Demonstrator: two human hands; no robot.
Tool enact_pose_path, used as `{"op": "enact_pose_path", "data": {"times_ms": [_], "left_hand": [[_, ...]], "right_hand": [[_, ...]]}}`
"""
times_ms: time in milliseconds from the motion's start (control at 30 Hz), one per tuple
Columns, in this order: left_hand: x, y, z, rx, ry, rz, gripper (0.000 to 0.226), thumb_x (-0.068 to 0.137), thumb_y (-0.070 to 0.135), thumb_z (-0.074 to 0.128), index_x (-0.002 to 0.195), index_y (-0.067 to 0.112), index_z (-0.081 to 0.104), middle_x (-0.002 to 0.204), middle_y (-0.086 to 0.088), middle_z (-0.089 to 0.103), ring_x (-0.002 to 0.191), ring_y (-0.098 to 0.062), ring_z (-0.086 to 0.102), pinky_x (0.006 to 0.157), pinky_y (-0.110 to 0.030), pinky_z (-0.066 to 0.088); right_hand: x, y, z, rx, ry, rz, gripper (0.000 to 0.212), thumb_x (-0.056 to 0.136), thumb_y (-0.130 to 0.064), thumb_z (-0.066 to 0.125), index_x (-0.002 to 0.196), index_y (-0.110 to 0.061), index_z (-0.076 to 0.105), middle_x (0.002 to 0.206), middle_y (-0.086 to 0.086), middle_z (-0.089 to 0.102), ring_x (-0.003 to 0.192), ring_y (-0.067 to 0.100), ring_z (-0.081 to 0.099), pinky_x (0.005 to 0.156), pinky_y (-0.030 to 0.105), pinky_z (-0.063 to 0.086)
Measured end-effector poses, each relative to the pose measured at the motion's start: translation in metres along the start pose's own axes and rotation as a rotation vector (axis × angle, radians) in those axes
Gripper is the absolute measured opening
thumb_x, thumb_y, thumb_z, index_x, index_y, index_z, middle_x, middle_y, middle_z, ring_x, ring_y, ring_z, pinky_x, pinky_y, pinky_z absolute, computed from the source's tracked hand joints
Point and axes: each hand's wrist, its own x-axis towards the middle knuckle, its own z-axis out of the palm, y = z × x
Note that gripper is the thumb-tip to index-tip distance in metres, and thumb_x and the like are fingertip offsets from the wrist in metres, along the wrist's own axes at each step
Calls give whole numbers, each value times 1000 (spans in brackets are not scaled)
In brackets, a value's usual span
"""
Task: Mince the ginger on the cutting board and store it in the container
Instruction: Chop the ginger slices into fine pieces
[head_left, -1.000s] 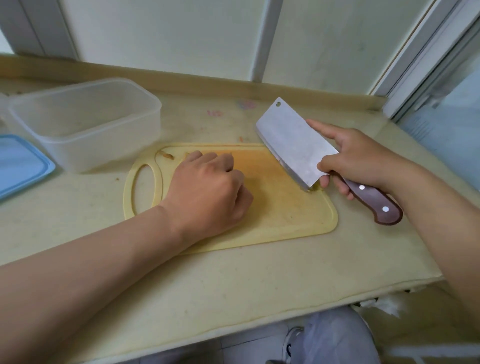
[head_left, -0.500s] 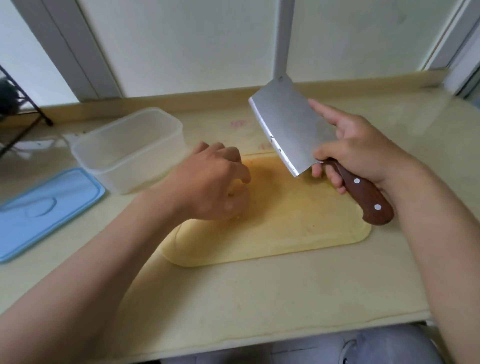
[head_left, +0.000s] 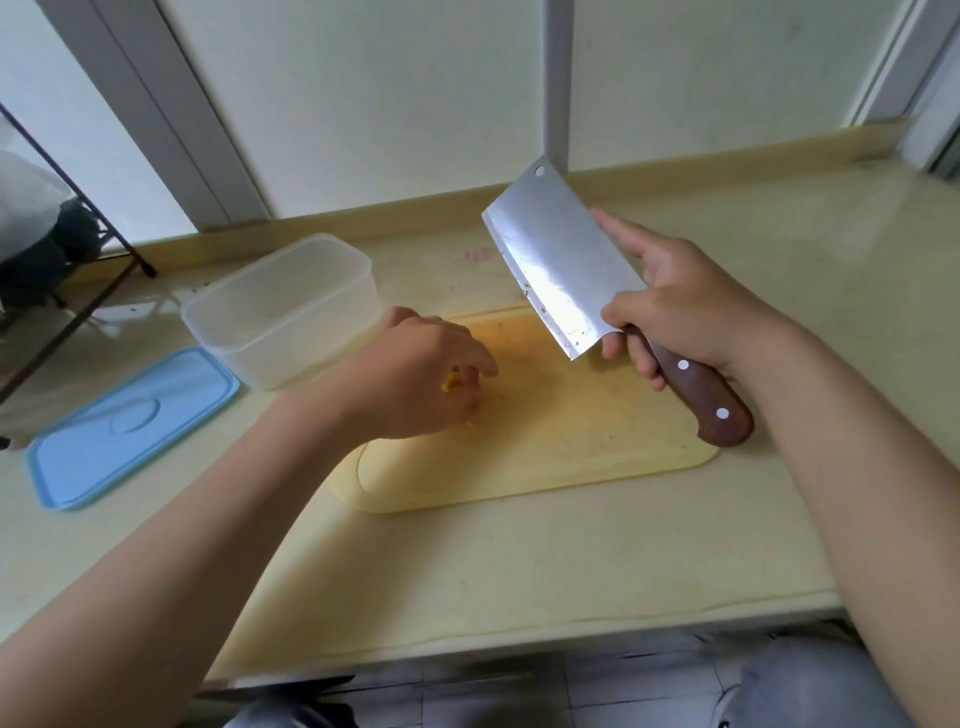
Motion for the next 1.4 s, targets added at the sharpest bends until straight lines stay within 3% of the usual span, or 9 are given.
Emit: {"op": "enact_pose_path", "data": {"times_ms": [167,300,500,667,833,1033,1200,1333,1400], "left_hand": [[-2,0,-15,-52,79,30,21,81,20,71,101,18,77,91,4,69,78,-18,65,80,-37,51],[-13,1,-20,56,-81,4,19,79,41,72,95,32,73,102,14,57,95,-14,54,95,-39,37],[-16,9,-17,225,-124,14,27,87,44,69,112,33,73,117,11,53,109,-15,45,100,-33,28],[-16,10,-9,279,-92,61,22,87,36,66,104,25,75,110,7,61,101,-19,52,98,-37,36],[-18,18,-6,303,-26,78,36,83,34,42,92,21,74,95,5,65,88,-23,58,88,-41,44],[-14,19,-3,314,94,120,26,85,16,54,105,17,70,84,4,71,78,-26,63,81,-38,45],[-6,44,-6,-150,266,-191,19,93,6,60,107,14,71,84,5,72,74,-19,68,71,-32,56],[5,62,0,-511,149,-463,11,91,11,63,97,19,67,73,6,74,73,-11,72,70,-33,58],[7,63,1,-452,116,-477,6,93,17,64,98,19,67,73,7,72,74,-13,70,68,-31,57]], "right_hand": [[-6,-2,-1,-1,1,-14,95,90,7,47,158,-54,24,63,16,70,48,33,54,44,35,48],[-8,-3,1,12,4,-37,95,89,7,48,153,-60,27,73,24,70,54,39,56,44,36,48],[-12,-4,1,9,-12,-39,95,89,7,47,158,-53,24,69,19,71,45,31,53,43,35,48],[-13,-4,0,29,0,-32,95,88,7,47,159,-52,24,72,24,70,52,34,55,44,35,48],[-14,-5,-1,38,0,-35,95,89,6,47,160,-51,23,66,16,69,49,31,53,44,35,48],[-14,-4,-1,29,-6,-22,95,88,5,46,160,-52,22,54,6,67,55,35,59,45,35,50],[-16,-4,-1,33,4,-21,94,89,5,46,160,-51,21,70,19,70,46,29,55,45,35,49],[-16,-3,-3,33,6,-24,93,89,5,45,161,-49,21,66,15,70,44,26,55,44,35,49],[-15,-3,-4,35,8,-22,93,89,5,45,161,-49,21,64,14,70,45,27,56,45,35,49]]}}
